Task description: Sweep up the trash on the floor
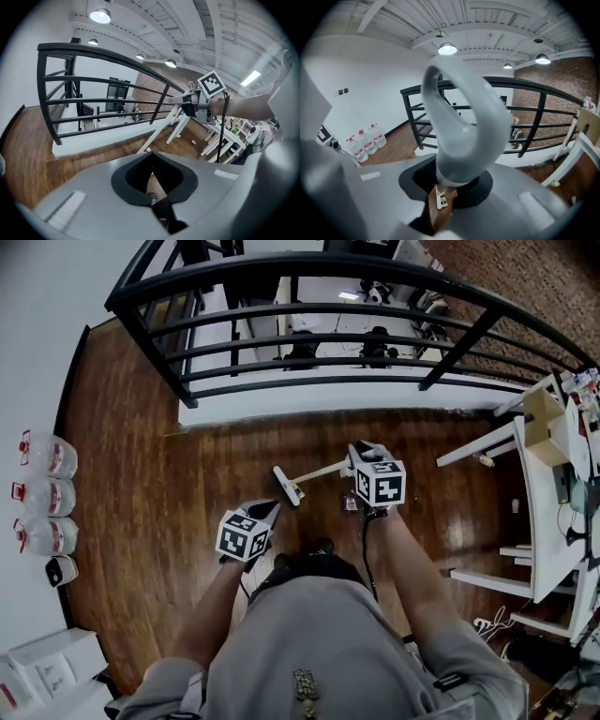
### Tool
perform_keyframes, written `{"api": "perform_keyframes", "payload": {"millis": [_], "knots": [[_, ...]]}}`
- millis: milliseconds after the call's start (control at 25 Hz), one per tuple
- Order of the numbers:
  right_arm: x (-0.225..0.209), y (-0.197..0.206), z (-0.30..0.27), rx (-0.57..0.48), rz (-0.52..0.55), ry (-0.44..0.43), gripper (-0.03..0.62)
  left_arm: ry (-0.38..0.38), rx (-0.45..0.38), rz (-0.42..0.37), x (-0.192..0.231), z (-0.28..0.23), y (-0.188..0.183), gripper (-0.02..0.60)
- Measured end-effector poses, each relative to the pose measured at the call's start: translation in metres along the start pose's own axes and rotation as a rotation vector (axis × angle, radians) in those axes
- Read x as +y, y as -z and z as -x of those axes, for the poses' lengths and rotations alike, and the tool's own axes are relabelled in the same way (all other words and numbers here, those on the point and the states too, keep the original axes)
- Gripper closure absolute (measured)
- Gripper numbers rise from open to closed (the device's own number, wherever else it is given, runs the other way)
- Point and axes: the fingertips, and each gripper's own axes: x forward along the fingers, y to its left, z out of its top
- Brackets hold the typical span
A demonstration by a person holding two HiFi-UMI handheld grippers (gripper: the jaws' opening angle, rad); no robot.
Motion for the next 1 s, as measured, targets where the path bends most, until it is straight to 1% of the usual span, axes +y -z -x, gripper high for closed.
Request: {"api": "perform_keyframes", "payload": {"millis": [320, 480, 640, 800, 880, 1000], "knots": [[-0.116, 0.035, 0.059, -0.021, -0.121, 0.142, 0.533, 0.080, 0.033, -0.115, -0.063, -0.060, -0.043, 0.577], [-0.169, 0.051, 0.089, -0.049, -0.203, 0.229, 0.533, 0.130, 0.076, -0.192, -0.093, -0.088, -0.058, 0.577], [-0.197, 0.059, 0.112, -0.064, -0.234, 0.296, 0.533, 0.187, 0.097, -0.253, -0.110, -0.110, -0.075, 0.577], [-0.220, 0.062, 0.126, -0.066, -0.257, 0.348, 0.533, 0.245, 0.107, -0.311, -0.121, -0.137, -0.100, 0.577], [-0.226, 0.062, 0.128, -0.067, -0.287, 0.367, 0.533, 0.281, 0.119, -0.337, -0.121, -0.150, -0.111, 0.577], [-0.224, 0.049, 0.117, -0.074, -0.330, 0.372, 0.533, 0.333, 0.135, -0.364, -0.110, -0.169, -0.130, 0.577]]}}
